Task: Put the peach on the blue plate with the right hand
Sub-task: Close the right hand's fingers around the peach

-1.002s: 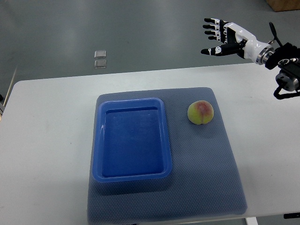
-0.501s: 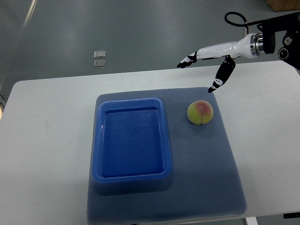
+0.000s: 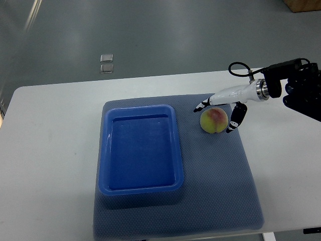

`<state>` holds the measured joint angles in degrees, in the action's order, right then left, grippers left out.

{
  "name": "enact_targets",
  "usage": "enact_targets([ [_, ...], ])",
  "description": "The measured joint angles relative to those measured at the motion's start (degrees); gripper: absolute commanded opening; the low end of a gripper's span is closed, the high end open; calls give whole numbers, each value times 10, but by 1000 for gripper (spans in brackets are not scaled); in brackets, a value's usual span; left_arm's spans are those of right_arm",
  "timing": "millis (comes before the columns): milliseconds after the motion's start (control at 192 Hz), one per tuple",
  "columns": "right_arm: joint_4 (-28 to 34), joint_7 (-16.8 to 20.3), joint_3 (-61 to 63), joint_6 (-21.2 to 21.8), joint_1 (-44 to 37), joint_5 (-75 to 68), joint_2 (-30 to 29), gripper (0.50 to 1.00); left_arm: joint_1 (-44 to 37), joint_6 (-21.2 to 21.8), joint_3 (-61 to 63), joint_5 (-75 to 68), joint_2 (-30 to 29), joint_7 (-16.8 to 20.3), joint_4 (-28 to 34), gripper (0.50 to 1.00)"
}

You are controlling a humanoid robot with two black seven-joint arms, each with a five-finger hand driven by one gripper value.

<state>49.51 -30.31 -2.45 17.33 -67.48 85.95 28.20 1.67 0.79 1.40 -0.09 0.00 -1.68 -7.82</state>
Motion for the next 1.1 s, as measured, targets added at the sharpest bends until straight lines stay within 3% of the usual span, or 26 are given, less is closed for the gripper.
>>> enact_targets([
  [449, -27, 24, 0, -67, 31, 0, -31, 907, 0, 0, 0, 0, 0, 0, 0, 1000],
  [454, -27, 24, 0, -67, 31, 0, -31, 883, 0, 0, 0, 0, 0, 0, 0, 1000],
  [475, -28, 24, 0, -69, 32, 0, -32, 868, 0, 0, 0, 0, 0, 0, 0, 1000],
  [590, -31, 25, -2, -73, 35, 0, -33, 844, 0, 0, 0, 0, 0, 0, 0, 1000],
  [595, -32, 25, -2, -73, 35, 0, -33, 817, 0, 0, 0, 0, 0, 0, 0, 1000],
  [757, -38, 25, -12, -79, 35, 0, -33, 691, 0, 0, 0, 0, 0, 0, 0, 1000],
  [1101, -41, 35, -11, -89, 31, -4, -41, 688, 0, 0, 0, 0, 0, 0, 0, 1000],
])
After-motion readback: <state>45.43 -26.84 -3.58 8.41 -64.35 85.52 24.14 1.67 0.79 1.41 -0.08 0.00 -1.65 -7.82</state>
